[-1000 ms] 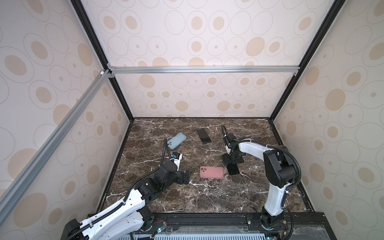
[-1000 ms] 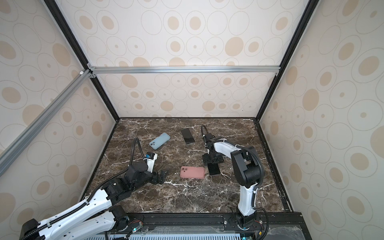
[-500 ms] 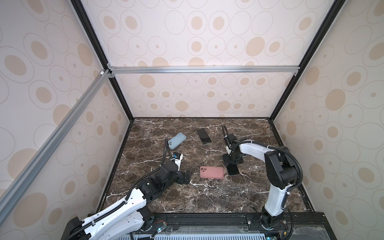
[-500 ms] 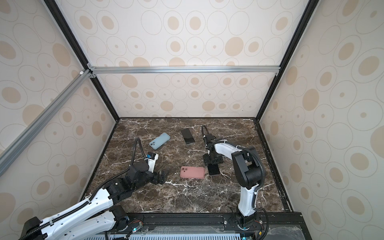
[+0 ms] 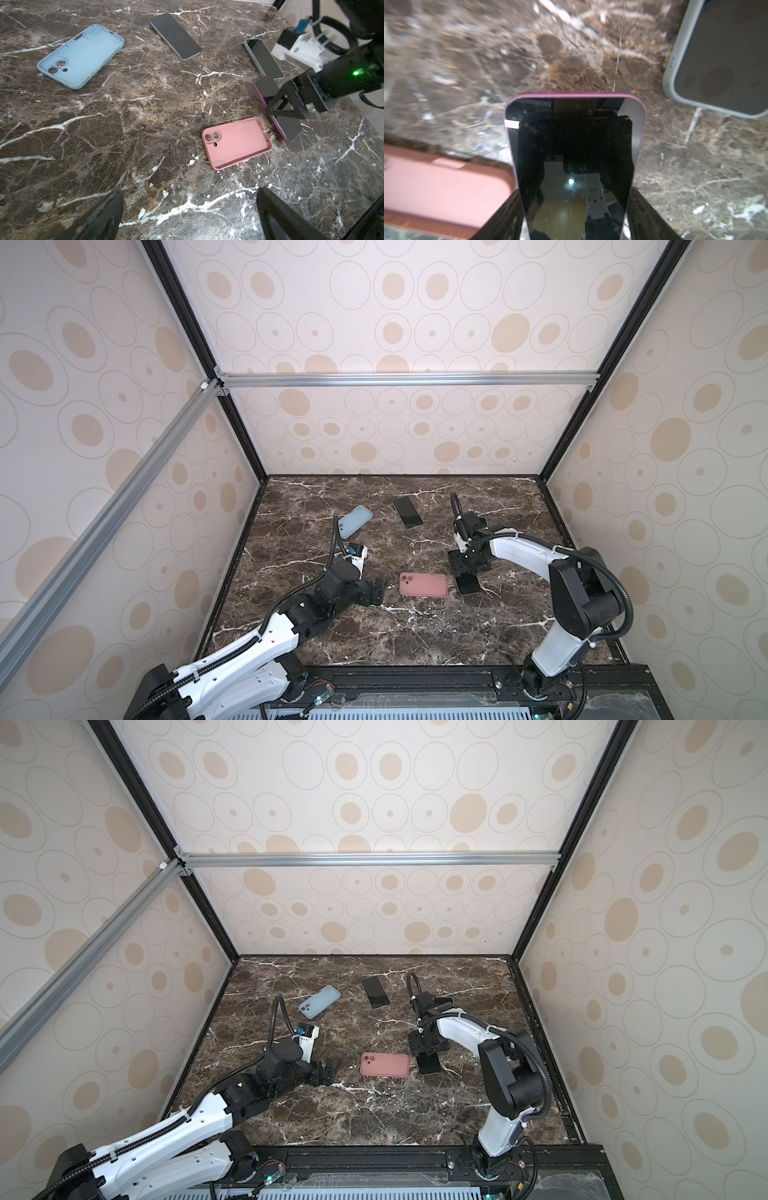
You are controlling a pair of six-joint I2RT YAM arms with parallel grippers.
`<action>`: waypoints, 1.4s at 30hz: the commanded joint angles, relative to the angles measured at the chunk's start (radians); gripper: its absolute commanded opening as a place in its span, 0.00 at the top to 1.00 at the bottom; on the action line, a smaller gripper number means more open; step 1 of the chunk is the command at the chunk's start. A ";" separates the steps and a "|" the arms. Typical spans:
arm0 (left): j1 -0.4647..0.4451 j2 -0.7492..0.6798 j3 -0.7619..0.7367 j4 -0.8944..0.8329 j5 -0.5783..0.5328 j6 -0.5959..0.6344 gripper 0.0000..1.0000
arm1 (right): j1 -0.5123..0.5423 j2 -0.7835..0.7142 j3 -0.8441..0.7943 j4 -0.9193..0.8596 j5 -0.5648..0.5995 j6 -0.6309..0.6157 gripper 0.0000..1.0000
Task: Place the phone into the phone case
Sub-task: 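Bring the phone toward the left gripper and grasp its edge with the left gripper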
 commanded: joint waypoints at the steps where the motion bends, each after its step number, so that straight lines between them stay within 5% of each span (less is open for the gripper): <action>1: 0.011 0.025 0.039 0.057 0.060 -0.016 0.00 | 0.015 -0.077 -0.016 0.036 -0.044 -0.022 0.72; 11: 0.077 0.083 0.060 0.220 0.396 -0.037 0.00 | 0.140 -0.227 -0.096 0.172 -0.158 -0.070 0.74; 25: 0.209 0.108 0.021 0.432 0.751 -0.144 0.08 | 0.307 -0.315 -0.071 0.225 -0.151 -0.130 0.77; 42: 0.256 0.168 0.021 0.475 0.819 -0.216 0.33 | 0.418 -0.325 -0.010 0.199 -0.103 -0.159 0.79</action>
